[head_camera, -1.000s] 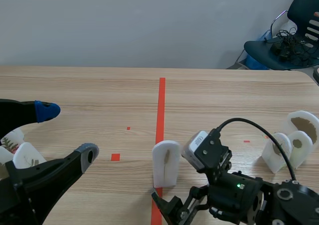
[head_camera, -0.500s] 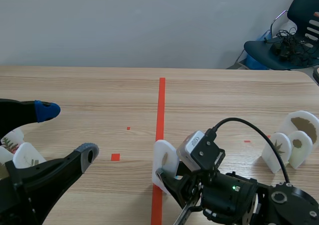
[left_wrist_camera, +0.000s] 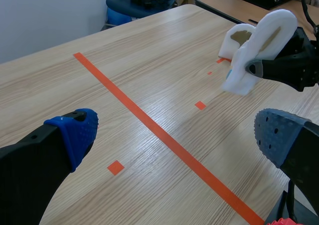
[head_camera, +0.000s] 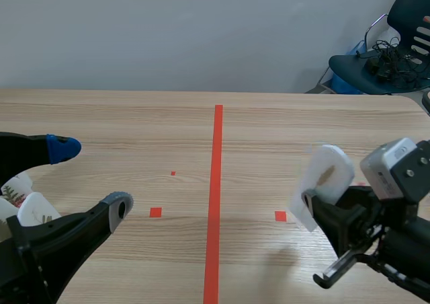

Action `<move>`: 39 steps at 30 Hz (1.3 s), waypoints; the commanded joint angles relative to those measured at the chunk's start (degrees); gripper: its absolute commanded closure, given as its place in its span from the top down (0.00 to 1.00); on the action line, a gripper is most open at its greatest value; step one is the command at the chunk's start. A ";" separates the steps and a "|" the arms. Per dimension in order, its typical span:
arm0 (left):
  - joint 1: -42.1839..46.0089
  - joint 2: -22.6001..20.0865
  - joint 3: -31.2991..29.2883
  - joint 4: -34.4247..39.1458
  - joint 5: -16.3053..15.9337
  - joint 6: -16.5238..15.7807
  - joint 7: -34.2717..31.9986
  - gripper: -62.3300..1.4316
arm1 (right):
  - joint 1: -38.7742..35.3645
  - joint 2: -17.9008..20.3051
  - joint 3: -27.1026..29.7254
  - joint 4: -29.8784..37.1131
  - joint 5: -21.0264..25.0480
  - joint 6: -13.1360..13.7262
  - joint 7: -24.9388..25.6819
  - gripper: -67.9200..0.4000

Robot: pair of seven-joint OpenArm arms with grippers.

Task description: Do the leaf sorting experiment

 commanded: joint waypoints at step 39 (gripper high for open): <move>-0.33 0.17 -0.37 0.28 -0.96 -0.15 -0.96 1.00 | 5.60 -2.36 11.45 -0.68 9.25 1.44 -1.68 0.78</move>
